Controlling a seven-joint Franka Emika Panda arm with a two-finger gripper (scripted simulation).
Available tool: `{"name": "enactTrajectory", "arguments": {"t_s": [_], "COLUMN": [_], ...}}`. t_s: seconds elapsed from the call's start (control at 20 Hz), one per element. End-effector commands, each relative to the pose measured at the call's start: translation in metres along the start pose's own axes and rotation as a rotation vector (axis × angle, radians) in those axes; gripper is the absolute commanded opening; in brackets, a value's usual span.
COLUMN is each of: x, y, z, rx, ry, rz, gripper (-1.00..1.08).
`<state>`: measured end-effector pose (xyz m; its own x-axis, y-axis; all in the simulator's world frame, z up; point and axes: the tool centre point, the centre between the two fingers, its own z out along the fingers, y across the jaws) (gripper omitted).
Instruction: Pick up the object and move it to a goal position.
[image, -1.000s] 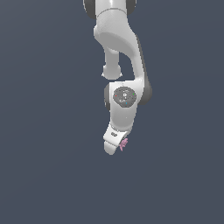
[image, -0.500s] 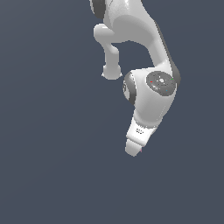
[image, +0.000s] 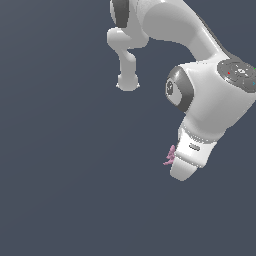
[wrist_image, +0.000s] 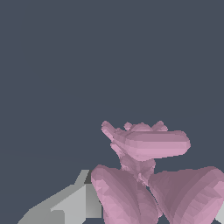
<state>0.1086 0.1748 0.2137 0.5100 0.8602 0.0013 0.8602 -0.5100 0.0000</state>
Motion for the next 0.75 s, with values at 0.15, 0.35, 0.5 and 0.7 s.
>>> {"name": "enactTrajectory", "arguments": {"t_s": [0.15, 0.35, 0.5, 0.7], "x": [0.019, 0.026, 0.029, 0.031], "y": [-0.003, -0.003, -0.004, -0.004], "z": [-0.015, -0.021, -0.024, -0.025], "rx": [0.0, 0.0, 0.0, 0.0], "ry": [-0.001, -0.001, -0.001, -0.001], "rz": [0.001, 0.001, 0.001, 0.001], "gripper": [-1.0, -1.0, -1.0, -1.0]}}
